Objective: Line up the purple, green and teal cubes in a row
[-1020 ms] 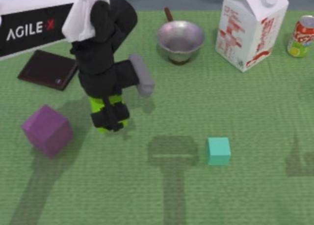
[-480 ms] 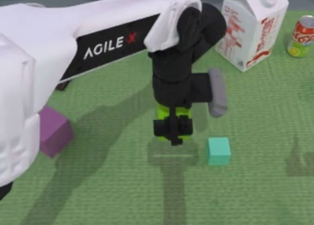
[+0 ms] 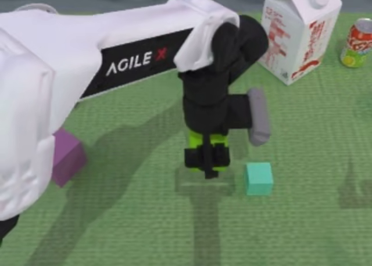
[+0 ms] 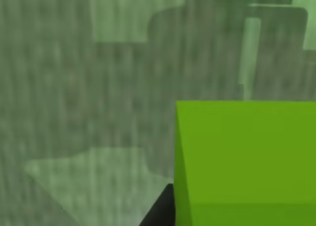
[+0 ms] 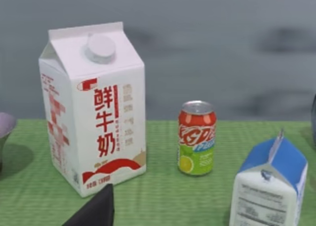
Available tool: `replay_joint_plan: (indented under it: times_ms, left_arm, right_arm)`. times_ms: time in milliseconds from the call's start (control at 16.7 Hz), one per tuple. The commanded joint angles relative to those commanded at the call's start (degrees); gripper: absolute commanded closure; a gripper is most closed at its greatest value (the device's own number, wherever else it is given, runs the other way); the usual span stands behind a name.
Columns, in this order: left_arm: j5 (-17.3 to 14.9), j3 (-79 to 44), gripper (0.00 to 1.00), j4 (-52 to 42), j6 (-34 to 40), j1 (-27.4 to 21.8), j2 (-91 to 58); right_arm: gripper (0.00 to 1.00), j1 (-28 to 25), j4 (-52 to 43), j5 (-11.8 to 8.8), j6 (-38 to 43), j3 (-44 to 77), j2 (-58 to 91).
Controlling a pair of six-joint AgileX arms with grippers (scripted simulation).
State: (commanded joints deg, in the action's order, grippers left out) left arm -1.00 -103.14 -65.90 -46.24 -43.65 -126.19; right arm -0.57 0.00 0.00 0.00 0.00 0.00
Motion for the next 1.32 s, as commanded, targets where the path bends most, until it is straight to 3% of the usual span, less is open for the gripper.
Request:
replay_joint_plan:
  times_ms: [300,540,1320]
  left_arm:
    - [-0.1,5.9,1.0,8.8,-0.2,-0.6,-3.1]
    - [-0.1,6.3,1.0,9.3,-0.2,-0.7,-3.3]
    - [-0.1,6.3,0.02,9.3,-0.2,-0.7,-3.3]
  right_arm:
    - [0.0,0.0,0.0,0.0,0.0,0.0,0.0]
    - [0.0,0.0,0.0,0.0,0.0,0.0,0.0]
    - [0.0,0.0,0.0,0.0,0.0,0.0,0.0]
